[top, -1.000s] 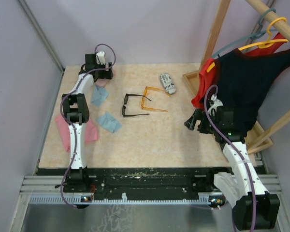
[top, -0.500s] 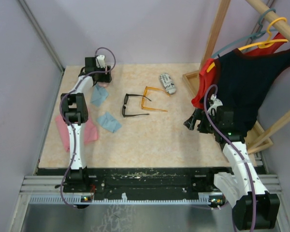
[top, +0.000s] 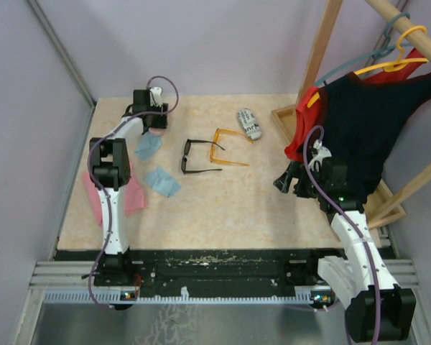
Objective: Organize the sunglasses
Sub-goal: Pick up the sunglasses case from the center of the board, then place the sunglasses case at the center of the board, then pick up the sunglasses case from the center of the board.
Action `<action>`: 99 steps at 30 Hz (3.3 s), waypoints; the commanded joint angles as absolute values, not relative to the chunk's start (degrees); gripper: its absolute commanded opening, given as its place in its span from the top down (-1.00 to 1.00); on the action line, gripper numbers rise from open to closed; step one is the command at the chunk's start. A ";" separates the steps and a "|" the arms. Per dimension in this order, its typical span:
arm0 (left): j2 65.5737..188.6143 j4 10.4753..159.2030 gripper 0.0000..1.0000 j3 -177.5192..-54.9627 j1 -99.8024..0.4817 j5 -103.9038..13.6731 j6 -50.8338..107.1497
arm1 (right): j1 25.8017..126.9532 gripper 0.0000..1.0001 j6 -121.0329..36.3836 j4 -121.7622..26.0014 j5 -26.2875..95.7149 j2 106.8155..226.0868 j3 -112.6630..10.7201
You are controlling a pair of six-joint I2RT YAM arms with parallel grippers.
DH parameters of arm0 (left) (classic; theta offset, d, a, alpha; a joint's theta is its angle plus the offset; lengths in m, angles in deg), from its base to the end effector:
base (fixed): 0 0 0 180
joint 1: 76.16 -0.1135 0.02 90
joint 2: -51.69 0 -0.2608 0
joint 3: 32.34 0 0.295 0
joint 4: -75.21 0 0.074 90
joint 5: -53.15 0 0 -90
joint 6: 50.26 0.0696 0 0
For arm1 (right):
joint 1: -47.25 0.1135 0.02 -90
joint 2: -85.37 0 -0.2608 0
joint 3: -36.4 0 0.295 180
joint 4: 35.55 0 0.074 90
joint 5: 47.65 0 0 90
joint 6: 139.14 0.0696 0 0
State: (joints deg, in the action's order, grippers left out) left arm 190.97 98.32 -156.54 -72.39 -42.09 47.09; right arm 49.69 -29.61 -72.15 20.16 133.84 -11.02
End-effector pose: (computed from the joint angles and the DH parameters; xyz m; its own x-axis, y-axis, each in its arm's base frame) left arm 0.6134 -0.0468 0.1183 -0.5943 0.1668 -0.7867 0.2149 0.9756 0.0445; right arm 0.2503 0.0370 0.2188 -0.6882 0.2805 -0.6691 -0.1147 0.8686 0.4821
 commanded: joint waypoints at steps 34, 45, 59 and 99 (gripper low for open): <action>138.44 83.23 0.20 -90.73 -15.42 -30.44 22.75 | 49.14 -0.65 -22.91 -67.80 22.95 121.34 -6.60; 145.92 79.04 -0.16 -89.17 -12.62 -28.38 22.71 | 49.18 -0.65 -23.21 -70.31 23.54 118.99 -5.44; 145.29 80.79 -0.99 -91.59 -12.86 -33.63 21.34 | 49.16 -0.67 -20.92 -71.31 27.03 117.51 -5.82; 104.45 108.79 -0.99 -86.51 -30.19 -13.91 12.87 | 100.62 -0.61 25.92 -92.60 79.59 145.58 -25.42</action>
